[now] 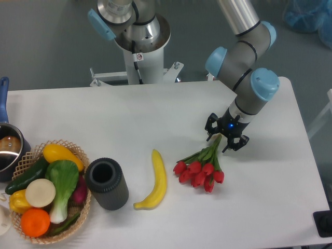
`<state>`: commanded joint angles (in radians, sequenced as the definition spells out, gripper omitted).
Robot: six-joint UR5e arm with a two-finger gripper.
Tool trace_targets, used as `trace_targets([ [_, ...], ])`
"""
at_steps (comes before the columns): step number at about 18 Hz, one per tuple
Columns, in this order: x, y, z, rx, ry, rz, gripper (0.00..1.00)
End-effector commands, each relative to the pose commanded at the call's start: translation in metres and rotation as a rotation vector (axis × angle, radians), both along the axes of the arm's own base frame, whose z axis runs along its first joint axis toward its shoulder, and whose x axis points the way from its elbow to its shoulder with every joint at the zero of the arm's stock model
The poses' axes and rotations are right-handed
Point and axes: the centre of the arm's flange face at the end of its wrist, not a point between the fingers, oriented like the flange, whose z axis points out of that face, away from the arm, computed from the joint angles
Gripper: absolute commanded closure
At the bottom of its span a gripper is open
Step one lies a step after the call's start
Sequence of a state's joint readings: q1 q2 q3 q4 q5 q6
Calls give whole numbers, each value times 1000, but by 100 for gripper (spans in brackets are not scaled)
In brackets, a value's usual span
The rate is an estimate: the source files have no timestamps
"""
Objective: Pick up the flowers from the table
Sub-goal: 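Close the gripper around the tulip stems above the twine, then lift the gripped tulip bouquet up off the table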
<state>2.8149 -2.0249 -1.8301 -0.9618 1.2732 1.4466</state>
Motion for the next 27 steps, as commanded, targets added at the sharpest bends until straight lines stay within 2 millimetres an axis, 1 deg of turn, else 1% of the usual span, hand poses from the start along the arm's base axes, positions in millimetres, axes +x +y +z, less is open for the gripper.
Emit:
trace_targets([
  [1,0,0,0,0,0,0,59],
  [3,0,0,1,0,1,0,64],
  [5,0,0,1,0,1,0,64],
  [6,0,0,2,1,3,2,67],
  [10,0,0,1,0,1,0,69],
  [11,0,0,1,0,1,0,73],
  [13,0,0,2,2,5,-1,76],
  [16,-1,0,3,3,8,-4,76],
  [19,-4,0,13,10,25,0,77],
  [22,-6,1,18,17,36,-1,76],
  [23,-6,1,27,24,50,-2,76],
  [26,-11,3,64,79,101,7,76],
  [27,-12,7,71,116,101,8,76],
])
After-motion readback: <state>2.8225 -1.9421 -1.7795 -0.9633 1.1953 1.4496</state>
